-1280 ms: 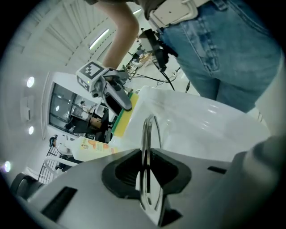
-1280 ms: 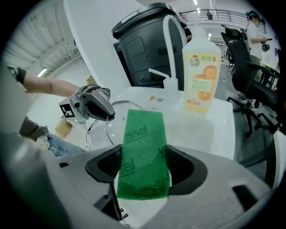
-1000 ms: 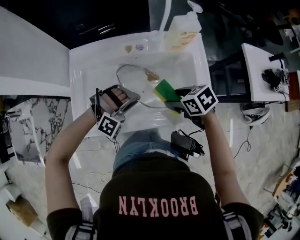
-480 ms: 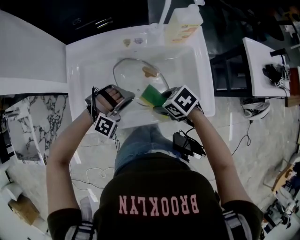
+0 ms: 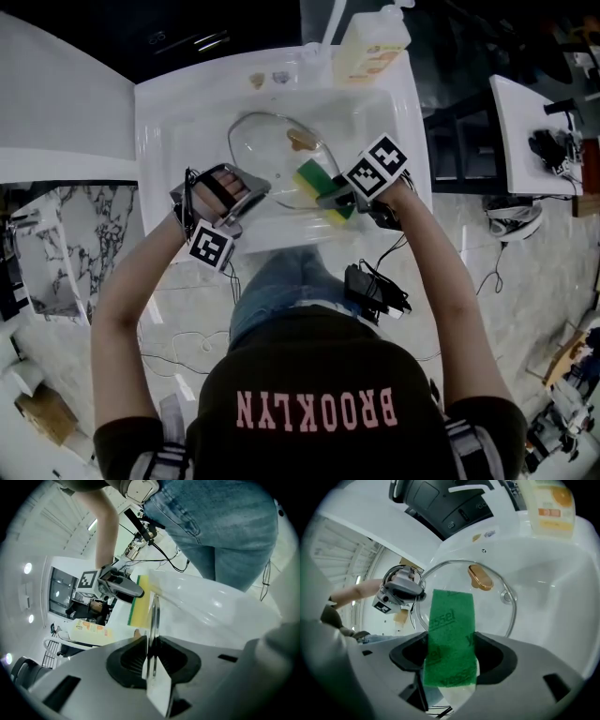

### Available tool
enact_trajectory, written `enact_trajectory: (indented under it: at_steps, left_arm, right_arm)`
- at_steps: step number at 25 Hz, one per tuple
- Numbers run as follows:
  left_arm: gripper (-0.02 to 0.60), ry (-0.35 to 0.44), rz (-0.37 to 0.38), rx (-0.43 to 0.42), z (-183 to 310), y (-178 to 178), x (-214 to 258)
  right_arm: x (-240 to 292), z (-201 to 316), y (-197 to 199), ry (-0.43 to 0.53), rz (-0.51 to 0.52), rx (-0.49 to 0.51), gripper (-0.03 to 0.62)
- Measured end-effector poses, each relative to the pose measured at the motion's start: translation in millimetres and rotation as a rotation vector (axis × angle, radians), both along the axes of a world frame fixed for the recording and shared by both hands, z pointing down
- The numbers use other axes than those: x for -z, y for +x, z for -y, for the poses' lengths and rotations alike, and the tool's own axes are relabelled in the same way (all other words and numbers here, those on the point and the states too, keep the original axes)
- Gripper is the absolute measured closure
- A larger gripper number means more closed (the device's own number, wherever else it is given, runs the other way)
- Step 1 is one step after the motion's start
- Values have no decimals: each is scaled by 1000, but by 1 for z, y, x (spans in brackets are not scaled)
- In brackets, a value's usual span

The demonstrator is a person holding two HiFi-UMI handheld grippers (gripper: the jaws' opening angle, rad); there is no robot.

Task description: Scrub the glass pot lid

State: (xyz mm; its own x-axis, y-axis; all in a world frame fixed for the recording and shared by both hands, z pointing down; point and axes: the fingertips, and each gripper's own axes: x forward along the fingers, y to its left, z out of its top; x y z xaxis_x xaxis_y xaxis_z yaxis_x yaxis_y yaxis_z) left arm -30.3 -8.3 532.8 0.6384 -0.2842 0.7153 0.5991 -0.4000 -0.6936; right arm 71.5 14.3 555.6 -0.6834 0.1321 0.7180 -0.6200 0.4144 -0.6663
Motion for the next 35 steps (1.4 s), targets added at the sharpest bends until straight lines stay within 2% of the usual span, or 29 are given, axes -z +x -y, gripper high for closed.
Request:
enact_trajectory:
  at_steps: [2,5,7,10,13,17,22,25,35]
  left_arm:
    - [522,-2,-3,0,1,0,1]
    - [522,-12,-24,-5,1,3,8]
    - [523,-6,-9,-5,2,0,5]
    - [522,-4,1,-4,3,-2,3]
    - [522,1,-1,-8,4,-1,4]
    - [522,4,-1,-18,2,0,5]
    - [522,9,5,-31,1,0,4]
    - [522,4,13,-36,0,-2,4]
    - [522,-38,29,-21,-5,-8,-3]
  right_arm:
    - [-3,5,5,-27,10,1,299]
    - [-24,14,26,-20,-102,36,299]
    - [-38,19,34,-29,-140,47,299]
    - [-55,27,42,-62,-146,-2,299]
    - [-79,34,56,-81,-206,-64,301]
    - [-97,41,63,-89,-214,-160,301]
    - [-122,51,87,-18,-376,-233,303]
    - [-109,56,82,26,-345,-229,301]
    - [9,51,60,257,-206,-162,301]
